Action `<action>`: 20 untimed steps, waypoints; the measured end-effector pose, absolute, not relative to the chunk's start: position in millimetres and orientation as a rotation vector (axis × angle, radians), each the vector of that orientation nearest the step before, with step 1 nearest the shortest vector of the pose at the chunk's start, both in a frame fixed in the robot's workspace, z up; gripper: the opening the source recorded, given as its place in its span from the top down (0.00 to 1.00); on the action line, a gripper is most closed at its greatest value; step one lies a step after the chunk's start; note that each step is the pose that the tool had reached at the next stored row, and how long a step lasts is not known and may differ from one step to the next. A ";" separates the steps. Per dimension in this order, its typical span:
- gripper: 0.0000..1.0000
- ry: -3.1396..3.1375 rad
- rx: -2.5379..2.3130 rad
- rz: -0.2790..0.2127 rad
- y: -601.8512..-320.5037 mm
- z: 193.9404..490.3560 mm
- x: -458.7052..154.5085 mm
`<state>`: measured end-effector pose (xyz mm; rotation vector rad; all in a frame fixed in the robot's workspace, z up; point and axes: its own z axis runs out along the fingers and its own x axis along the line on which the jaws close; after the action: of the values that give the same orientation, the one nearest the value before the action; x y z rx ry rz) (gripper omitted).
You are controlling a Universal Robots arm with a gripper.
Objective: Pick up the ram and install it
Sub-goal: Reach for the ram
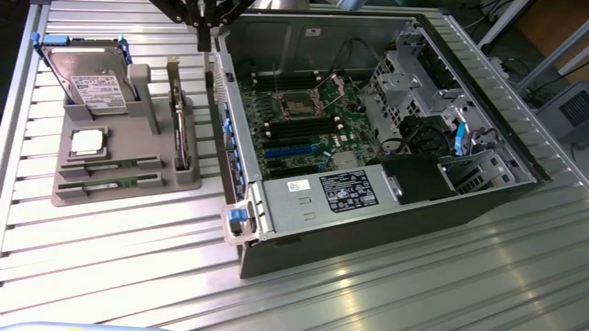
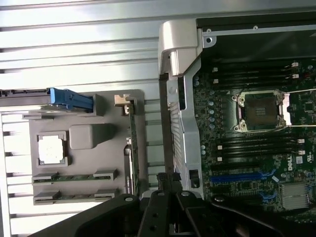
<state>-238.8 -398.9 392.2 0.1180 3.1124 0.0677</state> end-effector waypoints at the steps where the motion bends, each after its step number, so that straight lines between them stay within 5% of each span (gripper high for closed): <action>1: 0.90 3.112 0.118 0.068 -398.9 392.2 -240.9; 20: 0.90 3.112 0.118 0.068 -398.9 392.0 -275.8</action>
<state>-275.8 -398.9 392.0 0.1180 3.1125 0.0677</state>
